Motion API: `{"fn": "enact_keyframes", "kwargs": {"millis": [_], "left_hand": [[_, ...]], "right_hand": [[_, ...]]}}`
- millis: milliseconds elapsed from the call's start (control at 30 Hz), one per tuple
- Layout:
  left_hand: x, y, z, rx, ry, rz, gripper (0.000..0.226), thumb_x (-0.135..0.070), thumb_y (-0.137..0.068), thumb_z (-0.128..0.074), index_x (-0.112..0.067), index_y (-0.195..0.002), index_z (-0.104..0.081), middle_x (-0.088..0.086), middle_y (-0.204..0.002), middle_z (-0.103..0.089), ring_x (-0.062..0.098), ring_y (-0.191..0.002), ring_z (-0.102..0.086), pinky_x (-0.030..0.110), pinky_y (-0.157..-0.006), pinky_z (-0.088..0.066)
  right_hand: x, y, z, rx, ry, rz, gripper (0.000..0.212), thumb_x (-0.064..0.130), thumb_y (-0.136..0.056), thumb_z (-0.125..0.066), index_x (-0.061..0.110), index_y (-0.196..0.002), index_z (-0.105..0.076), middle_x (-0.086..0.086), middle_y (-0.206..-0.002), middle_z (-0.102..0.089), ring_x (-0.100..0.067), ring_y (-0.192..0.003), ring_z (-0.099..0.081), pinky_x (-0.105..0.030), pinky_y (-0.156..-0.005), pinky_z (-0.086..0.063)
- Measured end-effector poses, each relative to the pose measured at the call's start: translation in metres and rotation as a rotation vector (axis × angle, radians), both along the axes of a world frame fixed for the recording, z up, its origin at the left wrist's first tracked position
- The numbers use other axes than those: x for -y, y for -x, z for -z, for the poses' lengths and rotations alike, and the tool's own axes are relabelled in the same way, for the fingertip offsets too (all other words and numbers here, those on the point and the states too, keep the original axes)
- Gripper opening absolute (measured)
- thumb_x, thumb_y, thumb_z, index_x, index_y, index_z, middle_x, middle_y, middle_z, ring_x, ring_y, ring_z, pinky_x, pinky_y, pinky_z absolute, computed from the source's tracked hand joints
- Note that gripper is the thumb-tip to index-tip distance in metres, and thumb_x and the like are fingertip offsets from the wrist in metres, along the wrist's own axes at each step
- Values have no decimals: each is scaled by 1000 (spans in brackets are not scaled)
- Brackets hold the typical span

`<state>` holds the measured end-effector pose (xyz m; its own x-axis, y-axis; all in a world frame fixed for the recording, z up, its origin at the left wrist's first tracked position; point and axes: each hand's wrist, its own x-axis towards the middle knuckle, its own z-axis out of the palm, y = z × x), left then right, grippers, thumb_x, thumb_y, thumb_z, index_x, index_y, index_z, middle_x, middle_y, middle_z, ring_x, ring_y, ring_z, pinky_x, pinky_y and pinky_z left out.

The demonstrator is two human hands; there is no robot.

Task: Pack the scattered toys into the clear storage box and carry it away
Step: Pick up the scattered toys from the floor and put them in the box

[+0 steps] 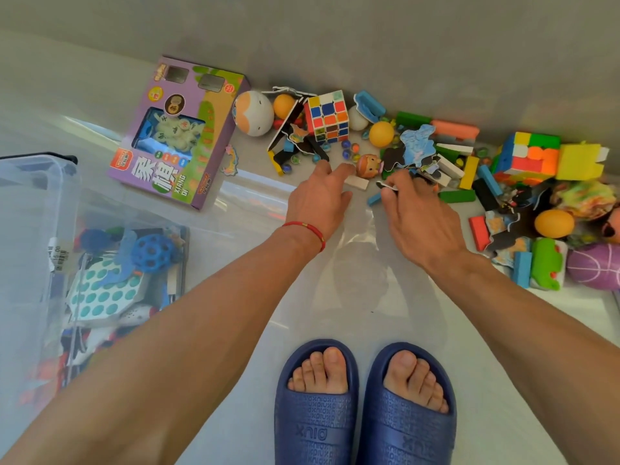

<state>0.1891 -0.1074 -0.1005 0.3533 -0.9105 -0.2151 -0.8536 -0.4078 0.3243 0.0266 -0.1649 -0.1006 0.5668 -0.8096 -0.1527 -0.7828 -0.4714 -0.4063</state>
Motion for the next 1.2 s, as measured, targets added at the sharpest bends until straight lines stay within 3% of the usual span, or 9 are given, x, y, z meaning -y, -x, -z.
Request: {"fn": "enact_keyframes", "kwargs": {"millis": [300,433,600,700,833,933,1000,1067,1200], "left_hand": [[-39,22,5,68,-130,-101,36,-36,-98,-52,-8,-121,-49,15,-124,-44,37,-87,-61,40,-66,-46],[-110,51,-14,-299,-77,-294,25,-31,-94,-58,-8,-98,-50,10,-92,-56,31,-83,-58,37,-68,-46],[-186,53,-99,-864,113,-850,13,-21,-91,-60,-16,-96,-49,12,-79,-64,12,-49,-44,25,-45,-38],[-232,32,-165,-1194,382,-1093,17,-7,-96,-48,-15,-111,-51,9,-70,-58,13,-40,-30,19,-37,-23],[-304,-22,-223,-1325,645,-1317,9,-9,-97,-47,-11,-103,-53,10,-67,-55,12,-41,-36,19,-34,-29],[-348,-67,-254,-1507,694,-1517,4,-12,-93,-49,-8,-94,-51,16,-84,-53,17,-58,-48,20,-42,-47],[-374,-90,-268,-1565,714,-1587,17,-15,-93,-49,-6,-107,-51,23,-104,-52,32,-83,-60,36,-63,-60],[-390,-108,-275,-1583,687,-1589,40,-18,-91,-53,-2,-126,-42,34,-122,-46,51,-107,-57,55,-88,-55],[-398,-128,-291,-1552,926,-1492,74,-18,-75,-60,-6,-143,-32,29,-150,-22,63,-132,-28,67,-102,-39]], "right_hand": [[-10,3,12,-409,86,-166,39,22,-101,-52,22,-136,-34,-15,-116,-51,-32,-99,-56,-40,-67,-42],[-41,37,-7,-530,-200,-146,35,33,-103,-47,25,-135,-36,-10,-105,-56,-28,-88,-60,-38,-67,-48],[-74,66,-104,-283,-1069,-193,32,37,-104,-47,6,-108,-46,-13,-75,-65,-20,-55,-56,-35,-53,-46],[-86,34,-193,-138,-1200,-307,34,40,-101,-52,7,-113,-50,-14,-93,-72,-23,-66,-62,-34,-57,-48],[-122,-47,-287,21,-1236,-402,28,31,-101,-56,5,-110,-56,-16,-95,-70,-21,-70,-60,-30,-55,-48],[-164,-121,-326,84,-1205,-363,19,22,-103,-53,3,-105,-57,-16,-90,-69,-19,-63,-63,-29,-54,-55],[-195,-159,-344,139,-1235,-255,23,20,-101,-53,3,-117,-50,-20,-96,-65,-23,-65,-67,-33,-65,-61],[-219,-190,-354,307,-1260,-174,39,27,-97,-59,10,-128,-43,-19,-115,-60,-27,-86,-69,-39,-86,-58],[-233,-218,-371,493,-1347,-25,63,28,-98,-56,0,-148,-31,-27,-152,-34,-42,-133,-46,-48,-107,-45]]}}
